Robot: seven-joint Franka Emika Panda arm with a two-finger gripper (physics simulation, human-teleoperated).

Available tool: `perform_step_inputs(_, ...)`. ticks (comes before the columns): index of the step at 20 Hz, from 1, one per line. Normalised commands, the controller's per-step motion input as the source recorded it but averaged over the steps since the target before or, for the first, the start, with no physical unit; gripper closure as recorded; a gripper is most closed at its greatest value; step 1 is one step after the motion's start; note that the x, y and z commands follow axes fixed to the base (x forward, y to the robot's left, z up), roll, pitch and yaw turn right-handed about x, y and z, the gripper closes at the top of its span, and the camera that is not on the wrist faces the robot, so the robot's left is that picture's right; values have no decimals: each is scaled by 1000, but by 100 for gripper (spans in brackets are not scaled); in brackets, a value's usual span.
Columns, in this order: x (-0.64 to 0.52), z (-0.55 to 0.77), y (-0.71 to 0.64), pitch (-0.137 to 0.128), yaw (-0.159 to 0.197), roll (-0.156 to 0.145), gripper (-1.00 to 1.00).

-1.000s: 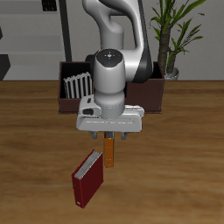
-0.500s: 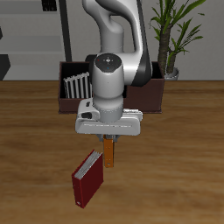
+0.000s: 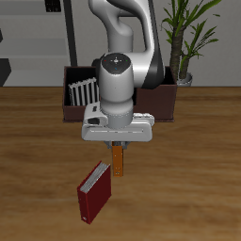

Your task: Place the striped book into the back desk caddy's left compartment and place the right red book into the back desk caddy's back compartment and place the orange book into the back desk caddy's front compartment

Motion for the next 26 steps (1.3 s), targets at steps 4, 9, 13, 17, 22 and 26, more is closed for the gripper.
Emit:
perform_step_inputs(4, -409, 795, 16, -73, 116, 42, 100)
perform_step_inputs(9, -381, 635, -29, -40, 77, 30, 100)
perform_step_inputs(13, -561, 670, -256, -40, -110, 11, 100)
perform_step_inputs(17, -424, 381, -211, -45, -62, 9, 100)
perform_step_inputs(22, -709, 241, -266, -56, -2, 44, 100)
perform_step_inputs(26, -367, 133, -195, -13, -56, 30, 100)
